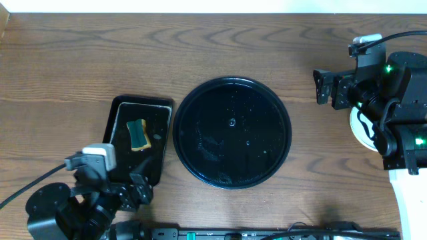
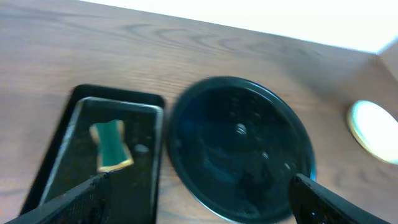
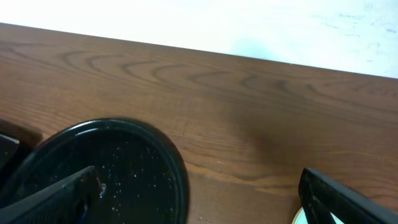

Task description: Clean dirty plates on tray and stack at the side

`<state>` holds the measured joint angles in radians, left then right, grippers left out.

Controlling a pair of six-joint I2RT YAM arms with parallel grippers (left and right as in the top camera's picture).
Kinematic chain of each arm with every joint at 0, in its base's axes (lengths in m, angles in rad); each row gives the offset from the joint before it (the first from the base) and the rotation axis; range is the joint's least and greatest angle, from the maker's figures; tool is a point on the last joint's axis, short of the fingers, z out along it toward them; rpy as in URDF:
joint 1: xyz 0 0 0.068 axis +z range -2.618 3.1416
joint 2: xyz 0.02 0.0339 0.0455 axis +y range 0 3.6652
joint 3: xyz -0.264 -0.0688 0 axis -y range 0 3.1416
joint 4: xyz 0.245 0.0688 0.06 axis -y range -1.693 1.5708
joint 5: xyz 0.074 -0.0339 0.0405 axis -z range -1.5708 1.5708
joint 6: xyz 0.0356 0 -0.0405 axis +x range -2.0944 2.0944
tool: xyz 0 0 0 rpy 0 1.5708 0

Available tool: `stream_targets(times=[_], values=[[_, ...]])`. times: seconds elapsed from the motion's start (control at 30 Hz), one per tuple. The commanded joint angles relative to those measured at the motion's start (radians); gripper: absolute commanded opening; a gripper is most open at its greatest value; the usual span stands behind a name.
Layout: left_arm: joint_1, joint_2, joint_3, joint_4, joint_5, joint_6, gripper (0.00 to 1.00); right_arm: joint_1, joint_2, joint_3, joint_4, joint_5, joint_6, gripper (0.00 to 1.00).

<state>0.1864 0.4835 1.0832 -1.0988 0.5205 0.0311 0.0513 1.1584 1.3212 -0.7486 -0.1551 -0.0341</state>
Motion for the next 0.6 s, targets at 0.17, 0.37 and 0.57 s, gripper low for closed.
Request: stream_targets(times=[0.17, 0.37, 0.57], values=[[-0.039, 0.005, 0.013, -0.003, 0.011, 0.062, 0.9, 0.002, 0.0, 0.012, -0.004, 0.008, -0.008, 0.99], [-0.04, 0.005, 0.013, -0.004, 0.01, 0.062, 0.9, 0.002, 0.0, 0.012, -0.004, 0.008, -0.008, 0.99], [-0.039, 0.005, 0.013, -0.003, -0.037, 0.066, 0.9, 0.002, 0.0, 0.012, -0.004, 0.008, -0.008, 0.99]])
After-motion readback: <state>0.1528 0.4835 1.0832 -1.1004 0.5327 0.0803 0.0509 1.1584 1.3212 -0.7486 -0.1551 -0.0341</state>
